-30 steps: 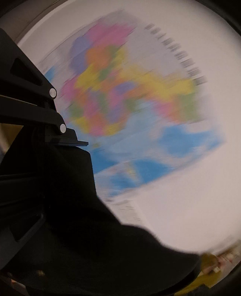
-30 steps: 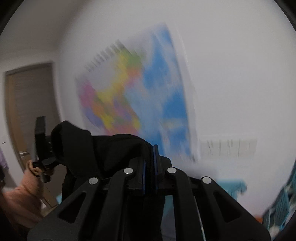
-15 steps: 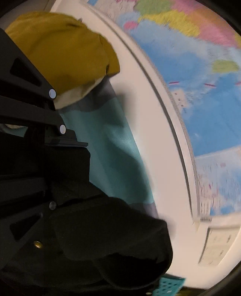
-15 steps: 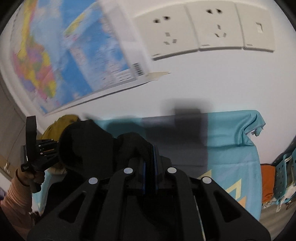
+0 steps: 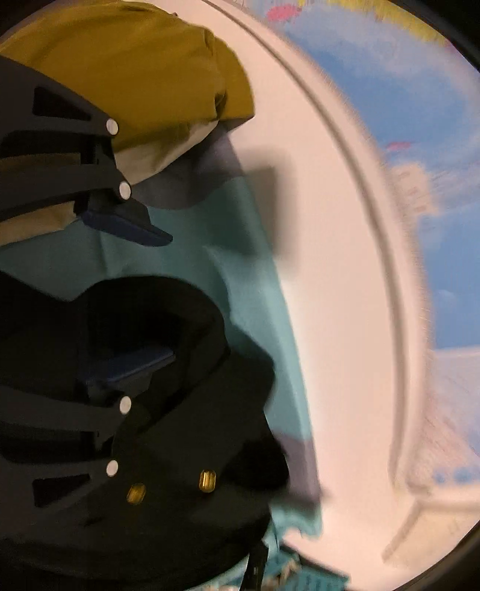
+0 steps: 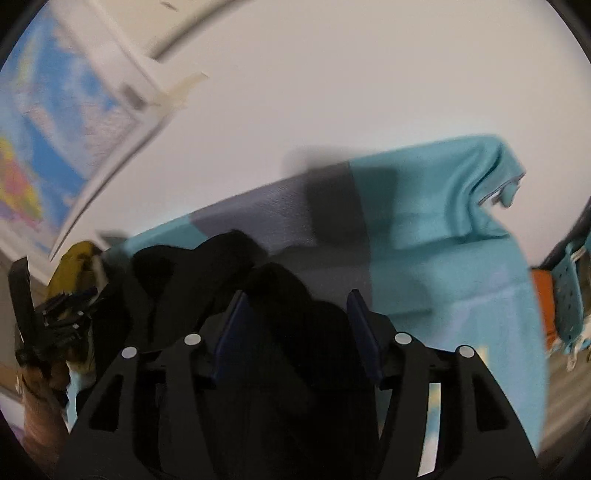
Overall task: Fold large clothes
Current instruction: 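Lower the black shirt flat onto the bed with both tools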
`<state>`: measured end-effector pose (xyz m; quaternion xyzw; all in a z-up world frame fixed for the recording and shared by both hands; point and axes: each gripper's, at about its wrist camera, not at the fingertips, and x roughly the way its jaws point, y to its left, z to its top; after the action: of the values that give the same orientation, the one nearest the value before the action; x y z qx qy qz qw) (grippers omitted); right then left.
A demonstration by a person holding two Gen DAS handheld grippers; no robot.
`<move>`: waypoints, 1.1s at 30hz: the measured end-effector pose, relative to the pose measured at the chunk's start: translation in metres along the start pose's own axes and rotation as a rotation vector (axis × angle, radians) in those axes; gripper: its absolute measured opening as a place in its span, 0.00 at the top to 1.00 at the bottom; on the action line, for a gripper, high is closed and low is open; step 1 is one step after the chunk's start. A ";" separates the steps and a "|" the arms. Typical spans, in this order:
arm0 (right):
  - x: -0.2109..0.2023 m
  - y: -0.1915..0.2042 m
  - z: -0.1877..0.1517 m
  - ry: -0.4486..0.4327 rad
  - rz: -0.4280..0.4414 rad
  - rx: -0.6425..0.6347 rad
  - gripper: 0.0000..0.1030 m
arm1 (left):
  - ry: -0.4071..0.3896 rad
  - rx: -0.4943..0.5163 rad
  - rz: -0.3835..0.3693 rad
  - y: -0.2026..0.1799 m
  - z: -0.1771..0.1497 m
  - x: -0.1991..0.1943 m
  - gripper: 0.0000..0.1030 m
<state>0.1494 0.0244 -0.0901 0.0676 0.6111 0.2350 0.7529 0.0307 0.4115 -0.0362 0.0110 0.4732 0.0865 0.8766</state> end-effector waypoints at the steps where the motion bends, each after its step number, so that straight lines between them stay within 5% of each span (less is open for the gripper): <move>1: -0.015 0.000 -0.007 -0.010 0.007 -0.026 0.37 | -0.028 0.009 -0.018 0.004 -0.004 -0.012 0.33; 3: -0.041 -0.003 -0.025 -0.024 0.041 -0.041 0.25 | -0.086 0.044 -0.054 0.012 -0.023 -0.039 0.32; 9: -0.101 -0.012 -0.131 0.052 0.139 -0.082 0.24 | -0.142 0.136 -0.098 0.002 -0.098 -0.104 0.26; 14: -0.130 -0.001 -0.208 0.091 0.264 -0.094 0.24 | -0.116 0.161 -0.111 -0.046 -0.157 -0.136 0.25; 15: -0.133 0.006 -0.223 0.096 0.270 -0.118 0.25 | -0.101 0.158 -0.127 -0.046 -0.164 -0.135 0.25; 17: -0.133 0.011 -0.235 0.115 0.275 -0.128 0.45 | -0.093 0.147 -0.140 -0.052 -0.171 -0.138 0.25; 18: -0.133 0.013 -0.237 0.122 0.284 -0.133 0.68 | -0.087 0.143 -0.149 -0.056 -0.174 -0.136 0.25; 20: -0.143 0.016 -0.233 0.088 0.247 -0.168 0.92 | -0.087 0.136 -0.149 -0.063 -0.176 -0.132 0.25; 27: -0.223 -0.011 -0.156 -0.185 -0.087 -0.166 0.95 | -0.095 0.146 -0.146 -0.072 -0.194 -0.143 0.25; 33: -0.176 -0.053 -0.142 -0.116 -0.162 -0.046 0.90 | -0.079 0.159 -0.203 -0.077 -0.223 -0.165 0.25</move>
<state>0.0038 -0.1255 0.0115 0.0139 0.5643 0.1830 0.8049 -0.2327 0.2946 -0.0309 0.0358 0.4423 -0.0411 0.8952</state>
